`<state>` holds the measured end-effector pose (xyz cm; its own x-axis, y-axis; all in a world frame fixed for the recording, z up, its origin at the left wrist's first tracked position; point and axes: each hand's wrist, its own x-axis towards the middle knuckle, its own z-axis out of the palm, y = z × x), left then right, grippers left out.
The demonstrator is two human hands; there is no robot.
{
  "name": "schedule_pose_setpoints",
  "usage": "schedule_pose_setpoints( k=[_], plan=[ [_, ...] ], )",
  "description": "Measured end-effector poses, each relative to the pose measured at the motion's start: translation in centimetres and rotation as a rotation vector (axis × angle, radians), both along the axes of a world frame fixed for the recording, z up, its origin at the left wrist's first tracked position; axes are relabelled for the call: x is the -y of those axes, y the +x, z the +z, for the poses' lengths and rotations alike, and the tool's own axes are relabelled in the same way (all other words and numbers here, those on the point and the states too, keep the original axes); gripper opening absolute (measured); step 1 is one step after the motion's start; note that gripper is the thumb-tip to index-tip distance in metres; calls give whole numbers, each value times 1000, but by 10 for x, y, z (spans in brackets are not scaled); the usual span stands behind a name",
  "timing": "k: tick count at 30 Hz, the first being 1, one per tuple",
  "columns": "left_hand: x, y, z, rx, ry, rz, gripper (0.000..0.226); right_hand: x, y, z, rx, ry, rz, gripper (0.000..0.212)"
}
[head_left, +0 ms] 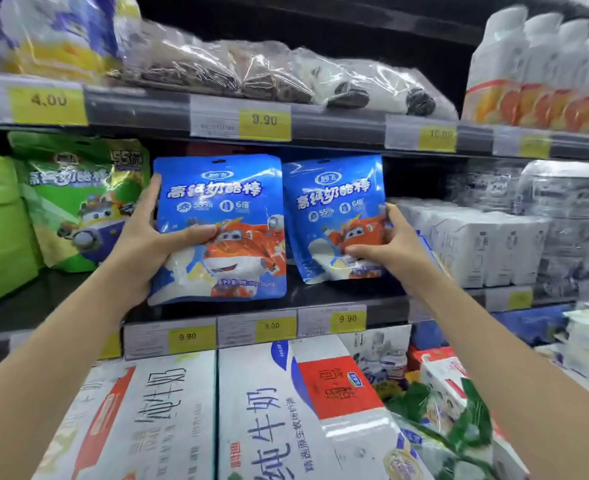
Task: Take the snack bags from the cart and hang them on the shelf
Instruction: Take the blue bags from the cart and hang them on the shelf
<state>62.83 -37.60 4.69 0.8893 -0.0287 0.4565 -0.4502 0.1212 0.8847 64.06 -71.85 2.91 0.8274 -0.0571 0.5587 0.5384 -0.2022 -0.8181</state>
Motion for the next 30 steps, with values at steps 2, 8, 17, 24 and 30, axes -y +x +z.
schedule_pose_setpoints(
  k=[2,8,17,24,30],
  plan=[
    [2,1,0,41,-8,-2,122,6,-2,5,-13,-36,0,64],
    [4,-9,-2,65,-56,-13,120,26,-16,9,-129,-49,76,68],
    [3,-16,1,65,-60,-21,114,20,-8,11,-252,-58,110,50],
    [8,-9,3,69,-61,-1,111,-5,17,14,-303,-113,-4,66],
    [6,-10,0,69,-54,-11,118,0,11,39,-170,125,70,44]
  ],
)
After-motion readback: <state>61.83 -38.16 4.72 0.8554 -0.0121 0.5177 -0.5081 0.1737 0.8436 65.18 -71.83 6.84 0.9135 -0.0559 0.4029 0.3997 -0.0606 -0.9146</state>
